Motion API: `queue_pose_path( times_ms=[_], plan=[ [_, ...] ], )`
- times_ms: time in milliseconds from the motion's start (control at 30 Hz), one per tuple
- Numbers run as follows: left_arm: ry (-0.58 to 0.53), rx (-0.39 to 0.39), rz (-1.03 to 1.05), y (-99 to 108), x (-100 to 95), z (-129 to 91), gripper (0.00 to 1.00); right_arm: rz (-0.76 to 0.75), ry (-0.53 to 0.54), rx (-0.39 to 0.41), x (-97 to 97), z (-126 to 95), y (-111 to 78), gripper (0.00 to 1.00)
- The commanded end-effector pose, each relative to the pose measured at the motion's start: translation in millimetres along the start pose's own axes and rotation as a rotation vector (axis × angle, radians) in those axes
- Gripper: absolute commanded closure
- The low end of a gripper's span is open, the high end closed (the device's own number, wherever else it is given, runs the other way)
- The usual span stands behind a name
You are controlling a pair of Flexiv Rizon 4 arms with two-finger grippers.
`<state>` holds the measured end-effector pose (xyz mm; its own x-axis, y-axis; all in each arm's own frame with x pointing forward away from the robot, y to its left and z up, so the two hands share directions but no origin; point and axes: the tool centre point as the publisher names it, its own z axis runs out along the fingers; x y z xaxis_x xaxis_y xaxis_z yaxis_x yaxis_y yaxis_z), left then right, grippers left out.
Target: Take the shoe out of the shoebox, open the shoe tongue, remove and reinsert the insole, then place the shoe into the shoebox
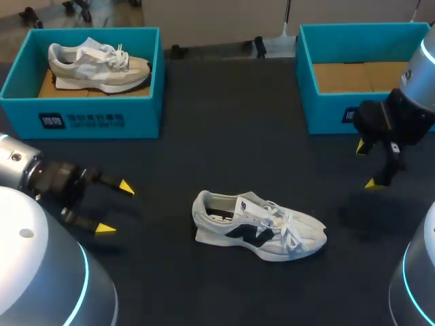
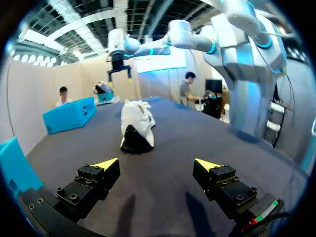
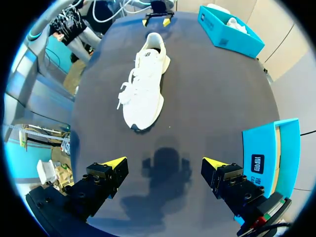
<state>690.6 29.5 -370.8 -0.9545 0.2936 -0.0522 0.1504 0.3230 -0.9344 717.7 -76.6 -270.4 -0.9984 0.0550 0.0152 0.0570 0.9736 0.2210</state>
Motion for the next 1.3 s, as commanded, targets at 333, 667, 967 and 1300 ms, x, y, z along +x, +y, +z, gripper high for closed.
queue_pose_path(
  times_ms=[333, 667, 967, 1300],
  plan=[
    [-0.208, 0.104, -0.111, 12, 12.9, 20, 0.00, 0.000, -0.001, 0.001, 0.6, 0, -0.2, 0.00],
    [-0.252, 0.126, -0.153, 18, 10.7, 22, 0.00, 0.000, -0.001, 0.001, 0.6, 0, -0.2, 0.00],
    [-0.264, 0.137, -0.147, 11, -3.9, 57, 0.00, 0.000, -0.001, 0.001, 0.6, 0, -0.2, 0.00],
    [-0.284, 0.203, -0.186, 8, -15.0, 72, 0.00, 0.000, -0.001, 0.001, 0.6, 0, -0.2, 0.00]
  ],
)
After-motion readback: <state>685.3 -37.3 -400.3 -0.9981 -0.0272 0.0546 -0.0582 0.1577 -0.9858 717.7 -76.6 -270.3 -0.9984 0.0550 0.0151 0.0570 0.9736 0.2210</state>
